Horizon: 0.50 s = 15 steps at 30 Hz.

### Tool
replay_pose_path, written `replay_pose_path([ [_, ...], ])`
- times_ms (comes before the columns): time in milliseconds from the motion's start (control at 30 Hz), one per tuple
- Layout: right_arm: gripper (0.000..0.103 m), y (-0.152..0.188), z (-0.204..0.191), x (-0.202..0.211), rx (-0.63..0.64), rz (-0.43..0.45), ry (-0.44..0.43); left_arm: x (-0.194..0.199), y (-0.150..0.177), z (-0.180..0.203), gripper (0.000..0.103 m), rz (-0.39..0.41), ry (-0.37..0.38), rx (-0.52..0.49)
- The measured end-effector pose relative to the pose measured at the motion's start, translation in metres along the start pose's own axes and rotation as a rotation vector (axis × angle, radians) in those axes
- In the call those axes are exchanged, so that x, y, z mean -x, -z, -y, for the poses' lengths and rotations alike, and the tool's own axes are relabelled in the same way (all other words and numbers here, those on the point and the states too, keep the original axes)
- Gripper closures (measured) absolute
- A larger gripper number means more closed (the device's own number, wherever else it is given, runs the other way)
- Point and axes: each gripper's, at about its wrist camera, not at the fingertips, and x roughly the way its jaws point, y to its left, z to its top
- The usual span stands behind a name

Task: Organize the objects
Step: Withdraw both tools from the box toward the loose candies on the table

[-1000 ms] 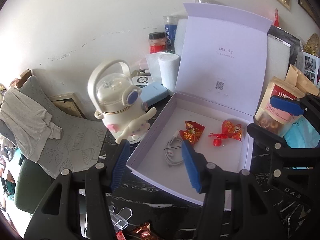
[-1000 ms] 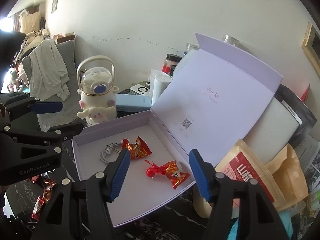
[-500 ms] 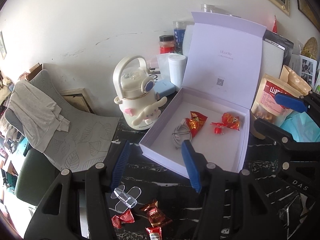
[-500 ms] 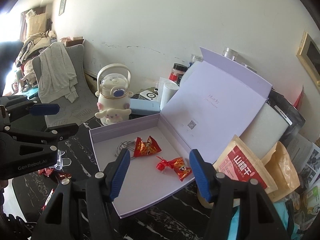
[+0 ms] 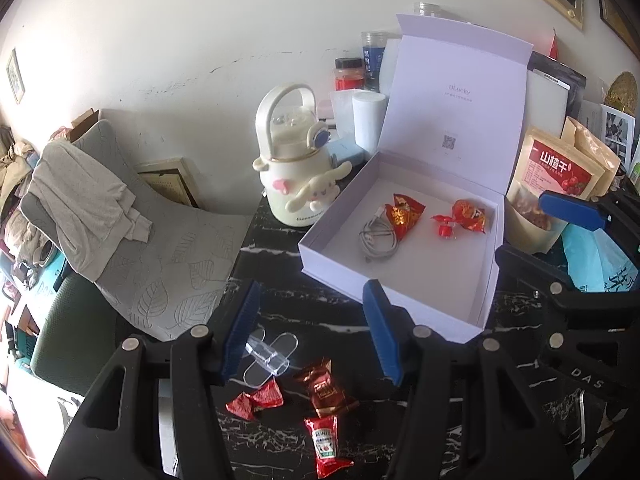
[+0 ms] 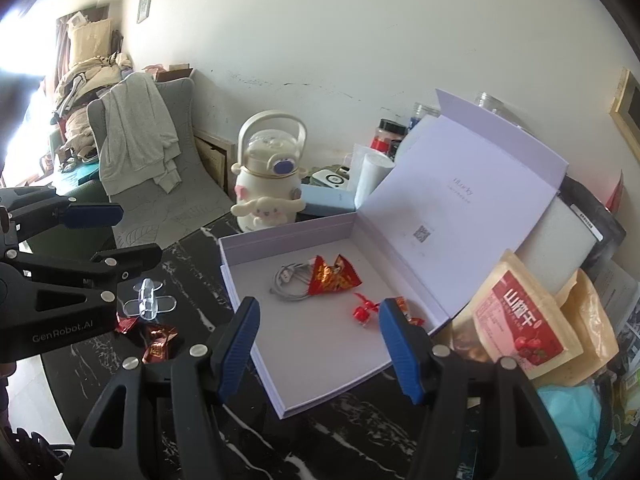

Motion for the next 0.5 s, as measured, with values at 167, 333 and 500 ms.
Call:
replay_pose_path([
  [167, 0.04, 0.01, -0.015, -0.003, 0.011, -0.023, -0.033, -0.001, 0.016, -0.006, 0.05, -0.023, -0.004, 0.015],
  [333, 0.04, 0.021, -0.033, -0.007, 0.034, -0.051, -0.05, -0.005, 0.036, -0.014, 0.05, -0.055, -0.007, 0.037],
  [500, 0.04, 0.029, -0.048, -0.011, 0.04, -0.068, -0.077, -0.01, 0.053, -0.021, 0.05, -0.085, -0.01, 0.058],
])
